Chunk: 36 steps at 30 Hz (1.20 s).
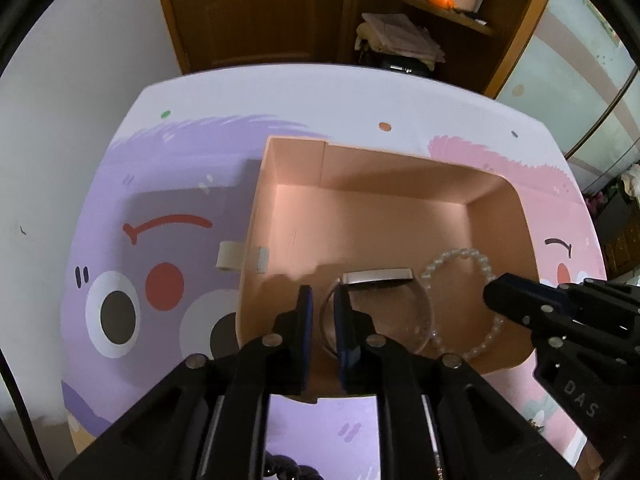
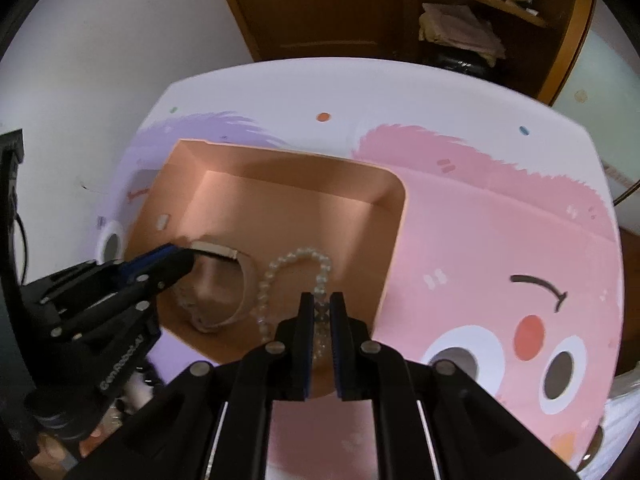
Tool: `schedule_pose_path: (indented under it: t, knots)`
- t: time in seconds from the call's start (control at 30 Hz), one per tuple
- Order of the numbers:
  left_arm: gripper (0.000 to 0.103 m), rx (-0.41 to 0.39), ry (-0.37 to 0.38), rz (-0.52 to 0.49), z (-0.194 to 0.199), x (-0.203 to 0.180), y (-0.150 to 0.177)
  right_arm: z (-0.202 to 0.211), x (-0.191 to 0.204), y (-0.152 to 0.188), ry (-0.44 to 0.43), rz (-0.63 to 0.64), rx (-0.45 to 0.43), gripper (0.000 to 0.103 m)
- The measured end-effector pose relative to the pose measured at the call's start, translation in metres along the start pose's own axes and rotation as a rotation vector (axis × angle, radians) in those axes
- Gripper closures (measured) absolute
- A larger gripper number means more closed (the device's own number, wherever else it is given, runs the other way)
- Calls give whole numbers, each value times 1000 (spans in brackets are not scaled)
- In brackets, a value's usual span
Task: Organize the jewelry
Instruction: 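Lower the watch into the box and open the left tool while the right tool releases the pearl bracelet, then withdraw both tools from the box back over the remaining jewelry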
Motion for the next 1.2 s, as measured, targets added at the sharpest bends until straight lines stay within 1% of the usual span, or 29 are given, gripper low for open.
schedule_pose_path:
  t: [0.07,0.17,0.2,0.23,0.3,0.4,0.47,0.5,0.53,0.6,0.7,0.93,1.07,1.2]
  knots:
    - [90,11,6,2,1,-3,1,-2,0,0,2,2,1,96]
    - [76,7,-7,-18,2,-7,2,-2,0,0,11,11,0,95]
    - [64,7,-13,-24,3,-9,3,-1,0,1,6,5,1,95]
    - [54,4,1,-30,4,-12,4,-1,-2,0,-1,-4,3,95]
    - [44,-4,13,-35,9,-16,5,0,-5,0,-28,-24,4,93]
    - [32,-37,-40,-31,19,-18,4,7,-8,0,-48,-41,-5,91]
    - [32,-47,-21,-19,26,-16,5,11,-11,-1,-44,-47,-19,85]
    - [31,-49,-11,-10,29,-14,6,14,-14,0,-35,-53,-24,80]
    - [31,-53,-8,-5,33,-14,6,17,-15,0,-51,-57,-30,77]
    - [28,-71,-23,-5,41,-12,9,23,-16,2,-63,-58,-43,75]
    - [28,-95,-28,-15,53,-13,16,32,-15,7,-53,-52,-57,73]
    - [28,-140,-17,-38,82,-16,38,55,-15,29,-70,-56,-73,73]
    - [28,-158,6,-31,94,-18,54,67,-14,48,-77,-59,-86,73]
    - [28,-166,12,-40,103,-20,72,79,-6,72,-68,-42,-111,73]
Point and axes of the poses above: each gripper's, at about its wrist camera, not at the fingertips, and z roughly against the way its jaws point, x to its left, y to its underside, the point moved 2 cm from there along -z, roughly the way its jaws point, and after that the axes turned 4 degrees about y, right-handed, at the moved point
